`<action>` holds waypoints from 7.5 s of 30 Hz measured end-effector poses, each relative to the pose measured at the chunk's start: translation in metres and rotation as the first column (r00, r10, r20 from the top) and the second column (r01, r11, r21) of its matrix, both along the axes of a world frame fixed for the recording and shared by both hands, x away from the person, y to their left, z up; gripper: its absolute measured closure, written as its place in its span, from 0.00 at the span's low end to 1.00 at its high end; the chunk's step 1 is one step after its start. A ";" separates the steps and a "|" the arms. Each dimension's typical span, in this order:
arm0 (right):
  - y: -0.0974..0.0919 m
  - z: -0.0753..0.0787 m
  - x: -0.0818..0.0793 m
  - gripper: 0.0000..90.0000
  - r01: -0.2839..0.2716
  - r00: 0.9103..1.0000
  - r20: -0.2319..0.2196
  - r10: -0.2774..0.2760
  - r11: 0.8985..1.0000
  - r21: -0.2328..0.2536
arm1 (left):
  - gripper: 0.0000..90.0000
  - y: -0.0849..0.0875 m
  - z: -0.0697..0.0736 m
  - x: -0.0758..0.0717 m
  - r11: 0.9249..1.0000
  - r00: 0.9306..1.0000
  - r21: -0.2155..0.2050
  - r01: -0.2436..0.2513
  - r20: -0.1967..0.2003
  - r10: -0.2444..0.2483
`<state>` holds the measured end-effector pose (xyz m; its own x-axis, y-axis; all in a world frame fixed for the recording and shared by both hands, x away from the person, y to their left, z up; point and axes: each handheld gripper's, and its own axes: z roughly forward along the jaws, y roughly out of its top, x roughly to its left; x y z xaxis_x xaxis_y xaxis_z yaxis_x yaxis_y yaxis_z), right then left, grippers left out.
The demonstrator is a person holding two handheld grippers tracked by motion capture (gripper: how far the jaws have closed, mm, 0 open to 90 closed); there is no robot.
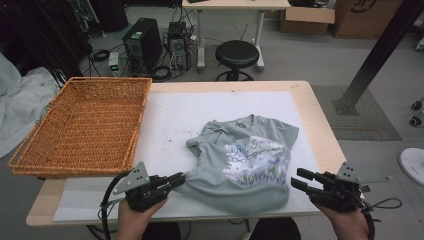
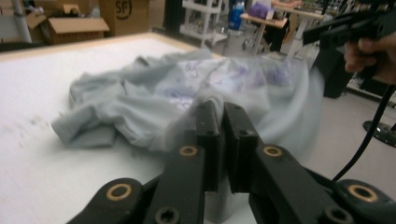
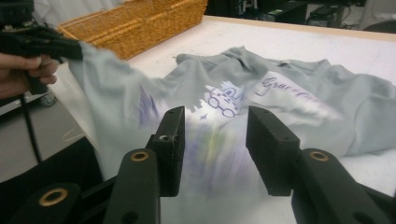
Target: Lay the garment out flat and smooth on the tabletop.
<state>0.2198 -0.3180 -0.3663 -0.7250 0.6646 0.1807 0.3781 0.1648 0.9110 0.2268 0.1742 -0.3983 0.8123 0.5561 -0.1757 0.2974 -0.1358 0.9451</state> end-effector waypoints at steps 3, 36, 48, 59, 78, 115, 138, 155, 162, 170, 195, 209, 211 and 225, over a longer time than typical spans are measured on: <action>-0.001 -0.009 0.002 0.63 0.033 0.999 -0.026 -0.033 0.999 0.000 | 0.79 -0.003 -0.010 0.001 1.000 1.000 0.015 -0.019 -0.017 0.019; 0.026 -0.003 0.150 0.40 0.103 0.994 -0.018 -0.107 0.981 -0.165 | 0.24 -0.028 0.009 0.174 0.987 0.981 0.087 -0.138 -0.124 0.148; 0.028 -0.013 0.183 0.40 0.108 0.994 0.004 -0.108 0.983 -0.148 | 0.31 -0.057 -0.023 0.234 0.990 0.975 0.112 -0.088 -0.192 0.109; 0.030 0.001 0.198 0.40 0.121 0.993 0.028 -0.118 0.982 -0.142 | 0.40 -0.064 -0.049 0.261 0.972 0.950 0.224 -0.077 -0.278 0.139; 0.035 -0.011 0.204 0.41 0.130 0.991 -0.003 -0.132 0.977 -0.167 | 0.97 -0.060 -0.005 0.284 0.908 0.987 0.417 -0.045 -0.123 0.106; 0.085 -0.062 0.325 0.96 0.107 0.960 -0.182 -0.214 0.877 -0.469 | 0.24 -0.015 0.022 0.237 0.945 0.949 0.183 -0.273 -0.110 0.295; 0.041 -0.030 0.326 0.57 0.269 0.939 -0.118 -0.324 0.902 -0.337 | 0.23 -0.012 0.018 0.243 0.930 0.929 0.191 -0.315 -0.138 0.343; 0.007 -0.030 0.266 0.57 0.294 0.939 -0.074 -0.335 0.898 -0.328 | 0.35 -0.012 -0.021 0.266 0.918 0.914 0.286 -0.276 -0.217 0.343; 0.012 -0.028 0.260 0.57 0.281 0.948 -0.046 -0.314 0.899 -0.336 | 0.67 -0.022 -0.045 0.262 0.865 0.899 0.409 -0.292 -0.192 0.394; 0.014 -0.028 0.258 0.59 0.276 0.951 -0.035 -0.307 0.894 -0.352 | 0.98 -0.024 -0.045 0.254 0.814 0.891 0.461 -0.352 -0.101 0.443; -0.006 -0.044 0.244 0.57 0.341 0.925 -0.065 -0.374 0.894 -0.291 | 0.43 0.000 -0.024 0.213 0.812 0.822 0.248 -0.529 -0.087 0.562; -0.015 -0.080 0.241 0.76 0.366 0.895 -0.127 -0.427 0.868 -0.334 | 0.25 -0.007 -0.023 0.218 0.883 0.869 0.104 -0.458 -0.157 0.470; -0.006 -0.074 0.243 0.96 0.328 0.914 -0.096 -0.395 0.856 -0.399 | 0.25 -0.007 -0.021 0.217 0.887 0.874 0.092 -0.452 -0.154 0.461; 0.081 -0.023 0.235 0.76 0.045 0.999 0.045 -0.031 0.933 -0.358 | 0.25 -0.009 -0.011 0.212 0.884 0.879 0.060 -0.464 -0.093 0.468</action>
